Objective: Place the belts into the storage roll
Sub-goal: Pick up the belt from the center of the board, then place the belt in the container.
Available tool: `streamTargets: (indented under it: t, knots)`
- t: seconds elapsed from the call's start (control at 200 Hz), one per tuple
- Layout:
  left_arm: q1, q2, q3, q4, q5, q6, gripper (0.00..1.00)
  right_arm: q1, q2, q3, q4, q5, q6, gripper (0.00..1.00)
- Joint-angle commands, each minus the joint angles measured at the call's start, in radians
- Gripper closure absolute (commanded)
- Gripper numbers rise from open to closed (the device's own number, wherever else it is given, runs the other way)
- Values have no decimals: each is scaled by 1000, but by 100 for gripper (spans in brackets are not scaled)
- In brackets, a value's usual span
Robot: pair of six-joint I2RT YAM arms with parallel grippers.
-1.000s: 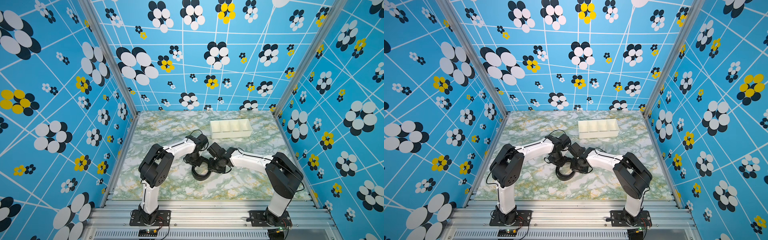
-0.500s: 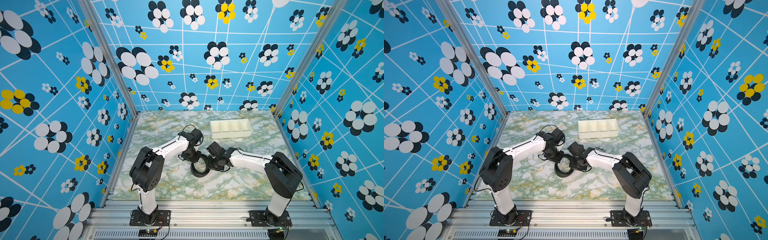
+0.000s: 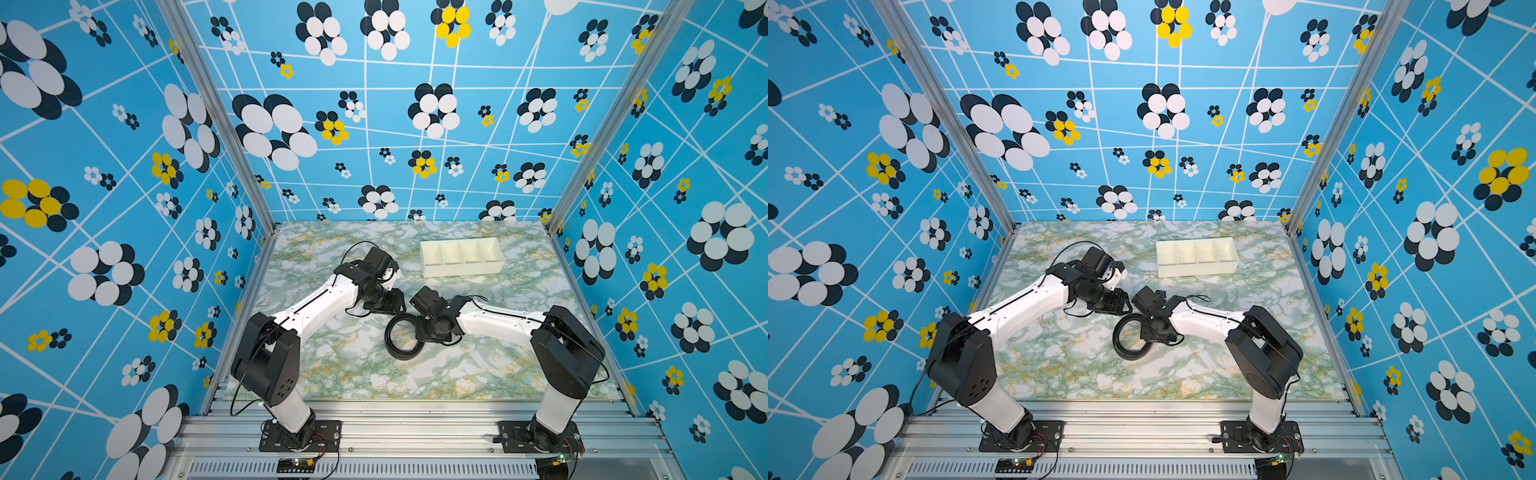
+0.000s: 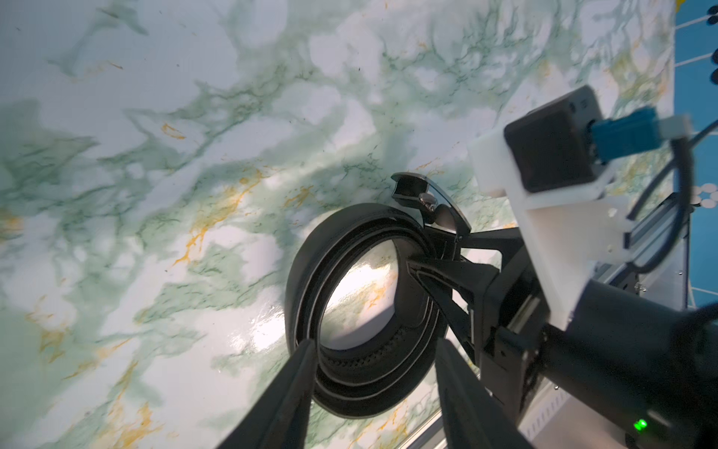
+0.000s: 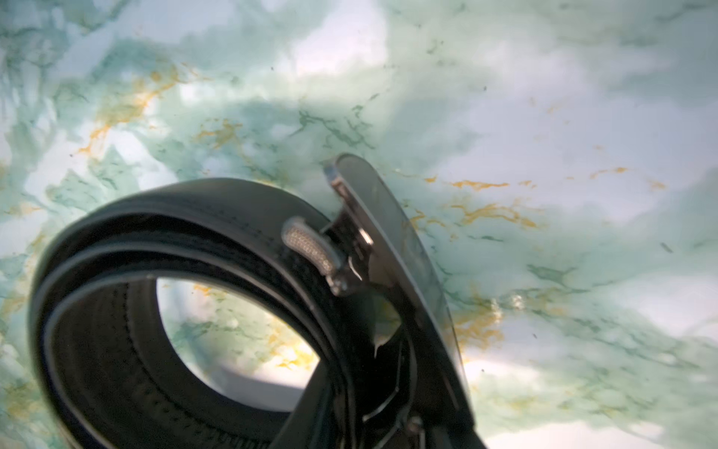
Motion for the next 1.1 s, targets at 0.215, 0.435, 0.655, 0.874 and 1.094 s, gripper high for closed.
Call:
streamTargets:
  t: [0.215, 0.435, 0.655, 0.874, 1.094]
  knots:
    - [117, -155, -118, 68, 31, -52, 47, -96, -107, 26, 68, -22, -64, 100]
    - [138, -188, -157, 86, 26, -40, 47, -225, -143, 41, 165, -117, -116, 100]
    - [142, -178, -189, 164, 52, -45, 47, -406, -82, 139, 356, -332, -128, 100]
    - [144, -66, -134, 308, 104, -68, 46, -499, 117, 410, 426, -550, -138, 100]
    - [161, 131, 76, 405, 142, -99, 46, -563, 370, 685, 461, -738, -122, 100]
